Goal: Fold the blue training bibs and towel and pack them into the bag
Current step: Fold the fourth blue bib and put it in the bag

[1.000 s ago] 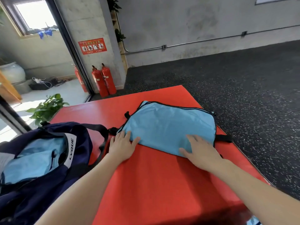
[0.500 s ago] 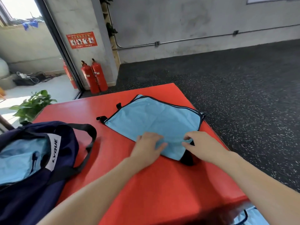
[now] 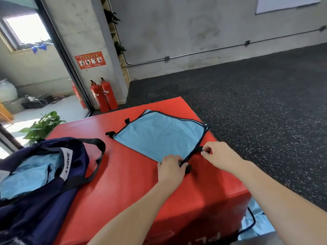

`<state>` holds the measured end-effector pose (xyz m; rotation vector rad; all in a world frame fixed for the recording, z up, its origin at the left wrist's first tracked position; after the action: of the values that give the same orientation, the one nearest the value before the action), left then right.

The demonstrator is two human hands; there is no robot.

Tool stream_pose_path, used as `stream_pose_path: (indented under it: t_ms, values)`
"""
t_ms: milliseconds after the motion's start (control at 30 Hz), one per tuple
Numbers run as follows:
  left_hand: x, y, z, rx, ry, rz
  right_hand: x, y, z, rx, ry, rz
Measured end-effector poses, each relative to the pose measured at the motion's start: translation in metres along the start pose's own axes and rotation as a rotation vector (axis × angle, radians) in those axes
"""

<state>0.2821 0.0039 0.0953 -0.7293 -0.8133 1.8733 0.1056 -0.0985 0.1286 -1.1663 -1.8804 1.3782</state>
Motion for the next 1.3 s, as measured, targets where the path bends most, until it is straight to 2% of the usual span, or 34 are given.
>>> stream_pose_path:
  t_ms: [267,400,500,700,833,1067,1300]
  values:
    - [0.04,-0.049,-0.036,0.267,-0.041,-0.101,0.012,0.0,-0.009,-0.069,-0.065,0.044]
    - [0.067,-0.083,-0.075,0.186,-0.049,-0.154,0.021,0.006,-0.02,-0.131,-0.151,0.058]
    - [0.085,-0.112,-0.109,0.138,-0.09,-0.166,0.03,0.01,-0.031,-0.118,-0.232,0.02]
    - [0.117,-0.163,-0.153,0.168,-0.151,-0.113,0.044,0.037,-0.045,0.037,-0.404,-0.163]
    - [0.131,-0.167,-0.159,0.176,-0.141,-0.13,0.046,0.049,-0.045,0.149,-0.468,-0.167]
    - [0.141,-0.16,-0.17,0.171,-0.052,-0.174,0.045,0.046,-0.047,0.192,-0.506,-0.17]
    - [0.132,-0.152,-0.171,0.156,0.011,-0.061,0.043,0.05,-0.046,0.186,-0.501,-0.117]
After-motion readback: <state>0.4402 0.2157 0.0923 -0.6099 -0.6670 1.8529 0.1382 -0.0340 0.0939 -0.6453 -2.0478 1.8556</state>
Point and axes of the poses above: each hand's wrist, its own x-axis away from the middle knuckle, its own y-axis out of the palm, z = x × y, the point moved 3 cm from there along -x, towards the middle knuckle, and after that the axes turned 10 degrees about x, right-handed, at the moved point
